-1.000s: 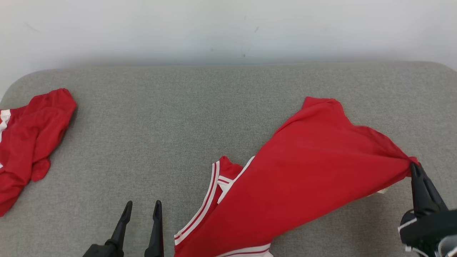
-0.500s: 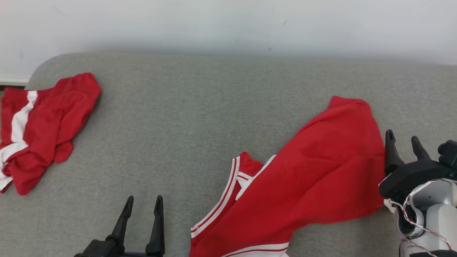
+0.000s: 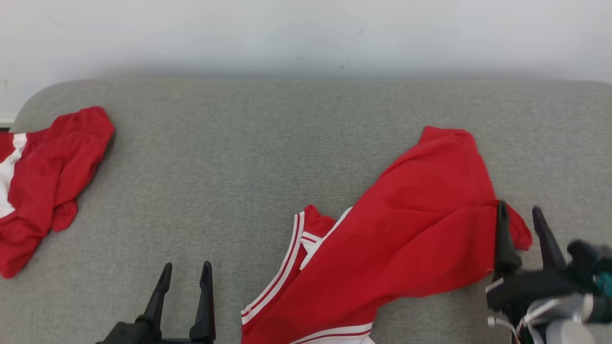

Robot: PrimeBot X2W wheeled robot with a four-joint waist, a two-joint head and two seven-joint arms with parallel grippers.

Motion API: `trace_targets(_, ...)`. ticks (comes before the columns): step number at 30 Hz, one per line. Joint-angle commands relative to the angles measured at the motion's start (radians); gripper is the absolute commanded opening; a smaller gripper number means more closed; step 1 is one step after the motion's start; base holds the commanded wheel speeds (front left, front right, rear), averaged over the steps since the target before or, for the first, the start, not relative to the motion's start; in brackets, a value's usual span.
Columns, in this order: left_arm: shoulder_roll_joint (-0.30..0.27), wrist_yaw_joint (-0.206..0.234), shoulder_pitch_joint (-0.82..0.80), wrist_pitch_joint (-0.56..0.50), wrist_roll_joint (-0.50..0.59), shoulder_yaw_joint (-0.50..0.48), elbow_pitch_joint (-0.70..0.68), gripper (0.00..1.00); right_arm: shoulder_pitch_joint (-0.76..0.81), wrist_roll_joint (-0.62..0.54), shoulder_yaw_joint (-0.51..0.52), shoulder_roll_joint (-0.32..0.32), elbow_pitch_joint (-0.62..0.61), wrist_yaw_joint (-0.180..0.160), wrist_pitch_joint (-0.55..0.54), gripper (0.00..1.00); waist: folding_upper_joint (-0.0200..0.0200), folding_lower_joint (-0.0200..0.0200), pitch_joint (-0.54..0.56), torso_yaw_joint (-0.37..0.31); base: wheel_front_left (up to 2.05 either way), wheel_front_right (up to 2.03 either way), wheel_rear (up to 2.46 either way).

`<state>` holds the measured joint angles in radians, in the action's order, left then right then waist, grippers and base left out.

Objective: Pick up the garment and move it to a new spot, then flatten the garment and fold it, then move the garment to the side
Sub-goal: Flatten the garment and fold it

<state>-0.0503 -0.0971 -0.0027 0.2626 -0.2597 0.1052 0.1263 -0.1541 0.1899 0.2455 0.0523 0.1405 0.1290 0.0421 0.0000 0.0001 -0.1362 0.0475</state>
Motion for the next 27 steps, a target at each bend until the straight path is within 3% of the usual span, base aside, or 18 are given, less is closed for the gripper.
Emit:
trace_targets(1, 0.0, -0.001, 0.01, 0.003, -0.005, -0.002, 0.0, 1.0, 0.036, 0.035, -0.011, -0.002, -0.007, 0.004, 0.017, 1.0, 0.0, -0.0001, 0.012, -0.023, 0.0, 0.0, 0.0)
trace_targets(10, 0.0, -0.004, 0.019, 0.003, 0.005, -0.009, 0.011, 1.0, 0.173, 0.03, -0.071, -0.003, -0.013, 0.004, 0.173, 1.0, 0.0, -0.0001, 0.033, -0.072, 0.0, 0.0, 0.0)
trace_targets(16, 0.0, -0.007, 0.018, 0.003, 0.011, -0.001, 0.032, 1.0, 0.193, 0.009, -0.103, -0.003, 0.025, 0.004, 0.202, 1.0, 0.0, -0.0001, 0.045, -0.088, 0.0, 0.0, 0.0)
trace_targets(23, -0.01, -0.016, -0.075, -0.015, 0.01, 0.031, 0.15, 1.0, 0.171, 0.019, -0.119, -0.003, 0.029, 0.004, 0.212, 1.0, 0.0, -0.0001, 0.048, -0.102, 0.0, 0.0, 0.0)
trace_targets(27, -0.031, -0.026, -0.175, -0.123, 0.004, 0.078, 0.271, 1.0, 0.165, 0.025, -0.13, -0.003, 0.027, 0.004, 0.215, 1.0, 0.0, -0.0001, 0.043, -0.118, 0.0, 0.0, 0.0)
